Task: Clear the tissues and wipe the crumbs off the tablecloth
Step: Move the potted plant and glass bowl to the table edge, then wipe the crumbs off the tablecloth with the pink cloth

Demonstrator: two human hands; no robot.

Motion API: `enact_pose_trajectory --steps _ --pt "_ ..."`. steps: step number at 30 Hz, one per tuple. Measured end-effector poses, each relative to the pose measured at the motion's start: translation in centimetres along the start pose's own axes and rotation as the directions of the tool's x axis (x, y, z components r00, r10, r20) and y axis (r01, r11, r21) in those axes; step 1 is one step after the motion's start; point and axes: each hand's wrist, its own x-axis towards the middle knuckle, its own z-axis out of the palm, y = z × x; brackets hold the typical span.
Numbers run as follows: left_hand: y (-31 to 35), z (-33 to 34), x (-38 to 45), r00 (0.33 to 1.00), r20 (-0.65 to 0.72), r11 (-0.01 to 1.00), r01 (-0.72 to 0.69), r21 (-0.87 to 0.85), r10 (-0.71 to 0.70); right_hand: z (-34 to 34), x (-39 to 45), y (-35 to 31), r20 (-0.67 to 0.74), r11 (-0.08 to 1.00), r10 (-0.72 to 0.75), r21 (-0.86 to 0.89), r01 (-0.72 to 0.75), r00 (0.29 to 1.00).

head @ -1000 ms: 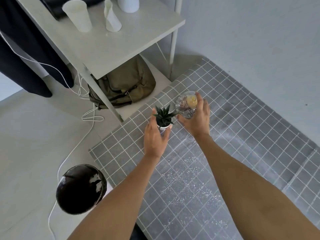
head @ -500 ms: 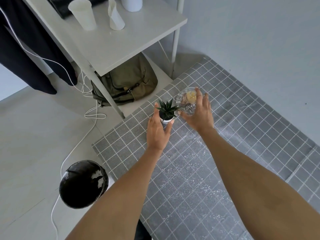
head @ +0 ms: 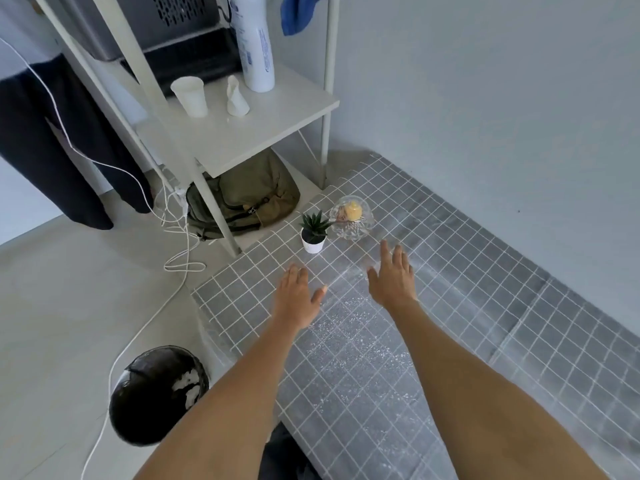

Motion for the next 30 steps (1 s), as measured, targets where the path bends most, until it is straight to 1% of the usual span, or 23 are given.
enact_pose_trajectory --steps 3,7,12,15,20,24,30 --pt "1.5 0.1 -2.0 0.998 0.055 0.998 -0.045 0.050 0.042 0.1 -3.9 1.3 -0.003 0.999 0.029 -0.026 -0.029 1.000" --pt "3.7 0.0 -4.1 0.987 0.060 0.982 -0.157 0.106 0.151 -0.2 -9.2 3.0 0.006 0.994 0.106 -0.041 -0.106 0.994" --pt "6.8 -0.7 -6.4 0.954 0.098 0.942 -0.296 0.157 0.284 -0.8 -15.5 4.6 -0.060 0.977 0.213 -0.017 -0.214 0.975" --pt "8.1 -0.8 -8.2 0.917 0.139 0.907 -0.393 0.153 0.374 -1.2 -19.1 5.2 -0.104 0.955 0.296 -0.005 -0.298 0.950" --pt "8.9 0.1 -11.6 0.841 0.202 0.808 -0.540 0.236 0.502 -1.3 -25.0 5.8 -0.147 0.909 0.417 0.050 -0.414 0.897" --pt "9.7 1.7 -14.7 0.781 0.285 0.734 -0.622 0.272 0.556 -0.6 -30.0 7.0 -0.140 0.855 0.519 0.104 -0.509 0.843" --pt "12.9 5.5 -19.6 0.682 0.381 0.625 -0.729 0.280 0.624 0.4 -37.5 11.0 -0.131 0.768 0.640 0.136 -0.625 0.757"
